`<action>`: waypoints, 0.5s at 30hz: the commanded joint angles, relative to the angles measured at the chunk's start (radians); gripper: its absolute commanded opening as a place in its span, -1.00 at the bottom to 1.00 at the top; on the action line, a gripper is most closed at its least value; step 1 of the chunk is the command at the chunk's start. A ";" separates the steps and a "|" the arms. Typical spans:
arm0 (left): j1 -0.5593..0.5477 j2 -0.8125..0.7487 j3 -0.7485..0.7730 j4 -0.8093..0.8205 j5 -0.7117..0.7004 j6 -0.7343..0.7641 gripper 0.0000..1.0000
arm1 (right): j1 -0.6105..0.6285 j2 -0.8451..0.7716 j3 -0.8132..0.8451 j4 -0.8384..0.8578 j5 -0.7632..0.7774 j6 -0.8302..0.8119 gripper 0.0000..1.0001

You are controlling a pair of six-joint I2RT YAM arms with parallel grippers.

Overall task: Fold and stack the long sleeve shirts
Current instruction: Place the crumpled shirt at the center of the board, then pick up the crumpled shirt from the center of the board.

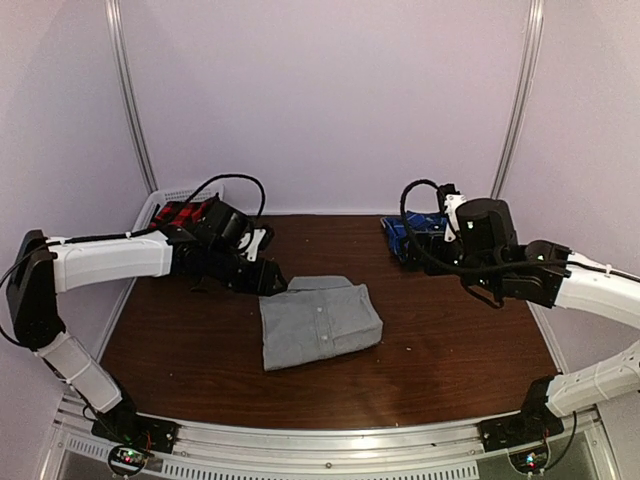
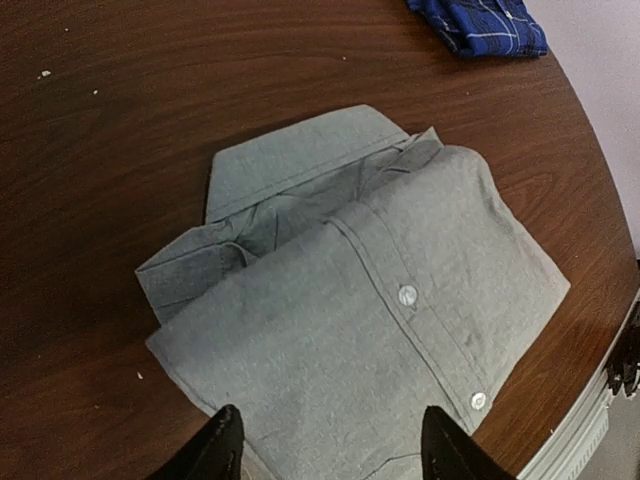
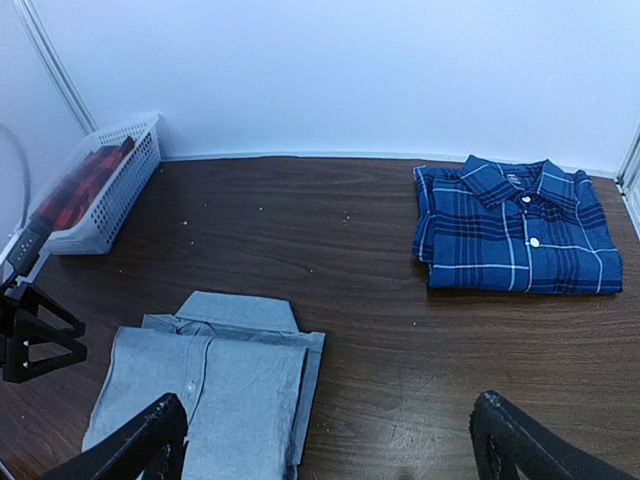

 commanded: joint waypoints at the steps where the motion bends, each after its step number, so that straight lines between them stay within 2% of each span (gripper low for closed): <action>1: 0.007 -0.061 0.009 0.062 -0.013 0.024 0.25 | 0.002 0.020 -0.035 0.008 -0.066 -0.008 1.00; 4: 0.007 -0.067 -0.014 0.033 -0.014 0.003 0.20 | 0.002 0.065 -0.043 0.034 -0.113 -0.020 1.00; 9: 0.015 -0.095 -0.103 0.017 -0.111 -0.097 0.13 | 0.001 0.192 -0.007 0.082 -0.156 -0.032 1.00; 15: 0.048 -0.070 -0.168 0.082 -0.079 -0.183 0.05 | -0.033 0.397 0.088 0.119 -0.243 -0.027 0.93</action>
